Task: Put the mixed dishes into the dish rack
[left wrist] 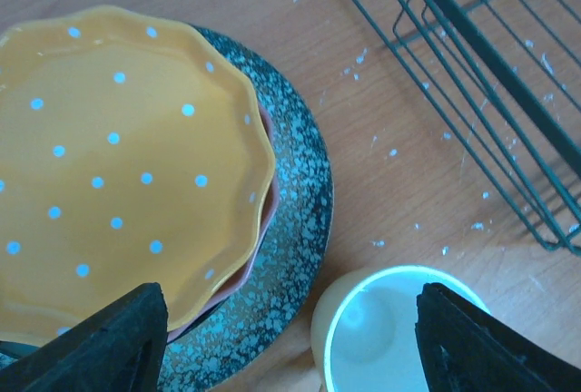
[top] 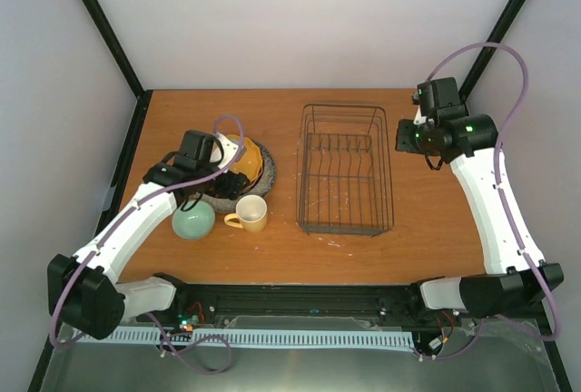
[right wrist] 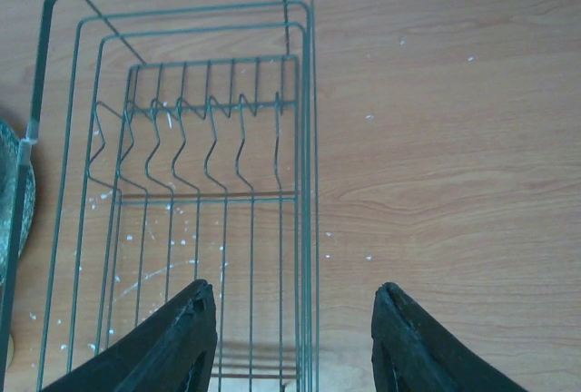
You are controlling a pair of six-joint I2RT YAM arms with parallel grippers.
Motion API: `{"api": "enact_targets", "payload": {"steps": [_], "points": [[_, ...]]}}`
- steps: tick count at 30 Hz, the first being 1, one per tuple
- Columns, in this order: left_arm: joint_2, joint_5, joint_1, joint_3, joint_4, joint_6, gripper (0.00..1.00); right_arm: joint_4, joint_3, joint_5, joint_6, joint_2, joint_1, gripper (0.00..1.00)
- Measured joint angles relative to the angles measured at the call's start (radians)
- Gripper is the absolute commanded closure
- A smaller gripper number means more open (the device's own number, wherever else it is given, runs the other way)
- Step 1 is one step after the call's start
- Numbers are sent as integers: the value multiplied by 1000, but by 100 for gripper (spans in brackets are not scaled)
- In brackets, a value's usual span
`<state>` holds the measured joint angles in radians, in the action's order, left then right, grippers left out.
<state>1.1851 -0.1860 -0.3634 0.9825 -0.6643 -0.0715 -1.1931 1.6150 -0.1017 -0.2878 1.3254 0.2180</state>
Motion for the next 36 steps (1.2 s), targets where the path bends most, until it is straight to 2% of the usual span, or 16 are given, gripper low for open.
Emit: {"api": "enact_targets", "payload": {"steps": [6, 9, 17, 26, 29, 32, 36], "points": [[47, -37, 0, -3, -58, -91, 26, -7, -2, 64, 34, 68, 0, 53], [84, -56, 0, -3, -92, -123, 34, 0, -16, 89, 44, 77, 0, 53], [112, -70, 0, 10, -182, -207, 44, 23, -67, 141, 63, 76, 1, 53], [191, -72, 0, 34, -216, -234, 44, 33, -82, 145, 82, 76, 0, 53], [211, -73, 0, 39, -219, -237, 48, 39, -87, 145, 85, 74, 0, 53], [224, -74, 0, 46, -219, -241, 56, 43, -99, 145, 87, 71, 0, 53], [251, -77, -4, 62, -219, -249, 58, 46, -118, 148, 87, 70, 0, 53]]}}
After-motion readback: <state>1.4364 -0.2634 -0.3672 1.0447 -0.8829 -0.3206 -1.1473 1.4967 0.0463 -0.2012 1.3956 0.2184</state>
